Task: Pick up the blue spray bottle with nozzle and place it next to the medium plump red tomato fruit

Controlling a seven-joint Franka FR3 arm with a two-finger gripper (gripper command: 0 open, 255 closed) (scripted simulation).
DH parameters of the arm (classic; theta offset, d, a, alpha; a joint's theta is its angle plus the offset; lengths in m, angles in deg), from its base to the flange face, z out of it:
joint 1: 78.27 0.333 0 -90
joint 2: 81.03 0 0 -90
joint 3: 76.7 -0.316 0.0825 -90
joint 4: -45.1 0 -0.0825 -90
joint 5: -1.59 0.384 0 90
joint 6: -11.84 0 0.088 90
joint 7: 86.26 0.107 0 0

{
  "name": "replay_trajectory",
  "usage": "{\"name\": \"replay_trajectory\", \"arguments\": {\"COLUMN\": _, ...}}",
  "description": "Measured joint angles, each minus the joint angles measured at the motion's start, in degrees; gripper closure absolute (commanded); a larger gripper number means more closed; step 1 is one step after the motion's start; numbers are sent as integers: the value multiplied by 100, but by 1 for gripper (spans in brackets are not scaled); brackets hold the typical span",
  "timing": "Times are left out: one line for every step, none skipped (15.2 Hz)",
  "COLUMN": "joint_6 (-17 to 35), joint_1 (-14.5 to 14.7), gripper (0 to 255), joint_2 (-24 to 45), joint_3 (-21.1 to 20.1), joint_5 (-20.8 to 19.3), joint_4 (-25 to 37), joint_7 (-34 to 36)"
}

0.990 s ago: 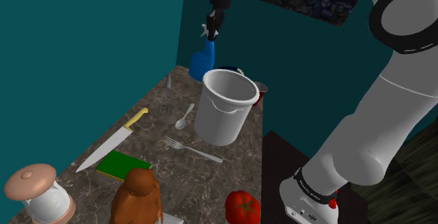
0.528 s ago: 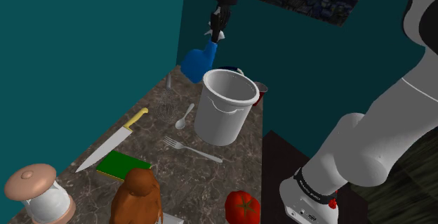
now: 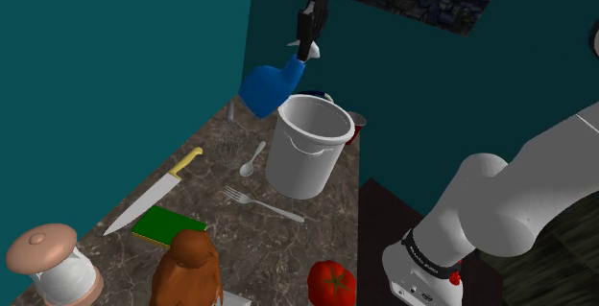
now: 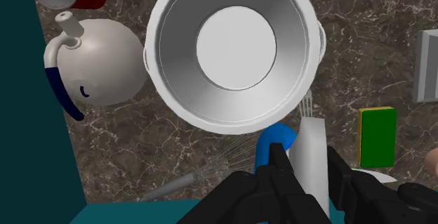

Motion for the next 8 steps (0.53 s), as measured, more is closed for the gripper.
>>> {"name": "replay_trajectory", "arguments": {"joint_6": -42, "joint_1": 56, "gripper": 255, "joint_2": -131, "joint_3": -86, "joint_5": 32, "joint_4": -88, "joint_7": 134}}
{"name": "replay_trajectory", "arguments": {"joint_6": -100, "joint_1": 101, "gripper": 255, "joint_2": -241, "joint_3": -156, "joint_5": 61, "joint_4": -138, "joint_7": 245}}
{"name": "replay_trajectory", "arguments": {"joint_6": -186, "joint_1": 136, "gripper": 255, "joint_2": -340, "joint_3": -211, "joint_5": 88, "joint_4": -149, "joint_7": 334}}
{"name": "replay_trajectory", "arguments": {"joint_6": -277, "joint_1": 181, "gripper": 255, "joint_2": -405, "joint_3": -287, "joint_5": 120, "joint_4": -119, "joint_7": 449}}
{"name": "replay_trajectory", "arguments": {"joint_6": -308, "joint_1": 225, "gripper": 255, "joint_2": -472, "joint_3": -362, "joint_5": 154, "joint_4": -151, "joint_7": 563}}
{"name": "replay_trajectory", "arguments": {"joint_6": -361, "joint_1": 271, "gripper": 255, "joint_2": -537, "joint_3": -442, "joint_5": 190, "joint_4": -161, "joint_7": 684}}
{"name": "replay_trajectory", "arguments": {"joint_6": -405, "joint_1": 310, "gripper": 255, "joint_2": -671, "joint_3": -500, "joint_5": 229, "joint_4": -249, "joint_7": 775}}
{"name": "replay_trajectory", "arguments": {"joint_6": -514, "joint_1": 355, "gripper": 255, "joint_2": -753, "joint_3": -578, "joint_5": 270, "joint_4": -213, "joint_7": 897}}
